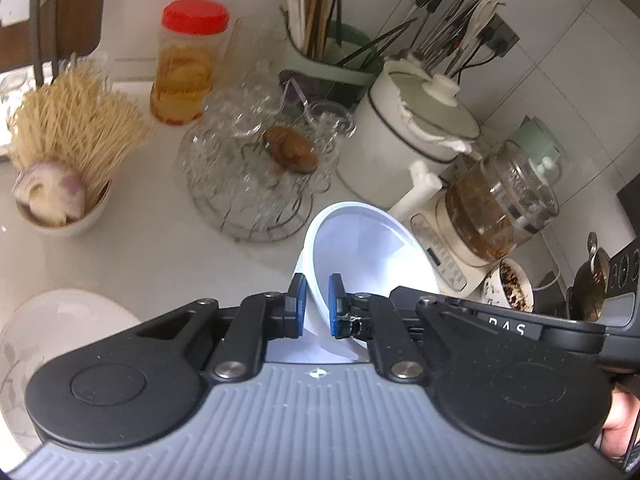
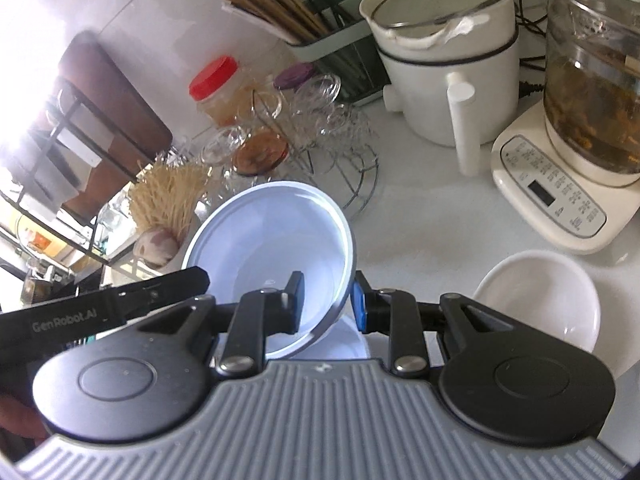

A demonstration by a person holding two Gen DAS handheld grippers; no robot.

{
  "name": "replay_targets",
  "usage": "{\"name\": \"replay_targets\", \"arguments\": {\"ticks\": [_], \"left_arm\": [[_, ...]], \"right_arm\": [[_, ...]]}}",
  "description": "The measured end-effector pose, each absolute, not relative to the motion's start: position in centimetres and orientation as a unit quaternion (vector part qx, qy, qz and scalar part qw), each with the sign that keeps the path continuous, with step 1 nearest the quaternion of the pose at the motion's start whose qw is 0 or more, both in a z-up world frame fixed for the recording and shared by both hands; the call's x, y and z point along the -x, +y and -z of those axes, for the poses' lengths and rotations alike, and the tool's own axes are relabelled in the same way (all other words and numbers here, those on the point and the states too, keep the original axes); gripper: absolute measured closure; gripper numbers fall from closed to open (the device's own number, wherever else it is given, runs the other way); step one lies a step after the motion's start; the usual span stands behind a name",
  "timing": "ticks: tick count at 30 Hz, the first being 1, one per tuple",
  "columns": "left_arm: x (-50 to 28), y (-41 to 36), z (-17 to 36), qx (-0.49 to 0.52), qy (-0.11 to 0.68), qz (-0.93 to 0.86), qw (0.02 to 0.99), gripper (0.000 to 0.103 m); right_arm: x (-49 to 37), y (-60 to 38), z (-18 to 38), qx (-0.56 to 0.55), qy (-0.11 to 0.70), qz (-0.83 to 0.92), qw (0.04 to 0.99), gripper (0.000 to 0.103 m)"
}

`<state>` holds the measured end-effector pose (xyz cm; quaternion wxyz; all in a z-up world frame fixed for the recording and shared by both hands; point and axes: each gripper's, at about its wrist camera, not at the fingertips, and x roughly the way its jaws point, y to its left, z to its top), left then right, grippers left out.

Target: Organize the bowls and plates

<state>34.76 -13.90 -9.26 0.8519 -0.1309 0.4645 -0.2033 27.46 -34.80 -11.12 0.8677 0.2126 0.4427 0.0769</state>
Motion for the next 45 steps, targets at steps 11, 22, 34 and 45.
{"name": "replay_targets", "arguments": {"ticks": [11, 22, 34, 45], "left_arm": [[-33.8, -12.5, 11.9, 0.143, 0.501, 0.194, 0.831, 0.091], [-33.2, -11.9, 14.0, 0.145, 0.534, 0.189, 0.812, 0.091], [-32.9, -11.0, 15.1, 0.148, 0.557, 0.189, 0.795, 0.089], [-32.8, -11.2, 13.0, 0.125, 0.535, 0.199, 0.812, 0.066]], "right_arm": [[-26.3, -33.1, 13.3, -0.207, 0.478, -0.065, 0.851, 0.075], [-25.5, -31.8, 15.1, -0.194, 0.5, -0.045, 0.843, 0.075], [-25.1, -31.6, 15.3, -0.205, 0.49, -0.019, 0.847, 0.073], [-24.2, -32.0, 13.2, -0.199, 0.456, -0.004, 0.867, 0.073]]}}
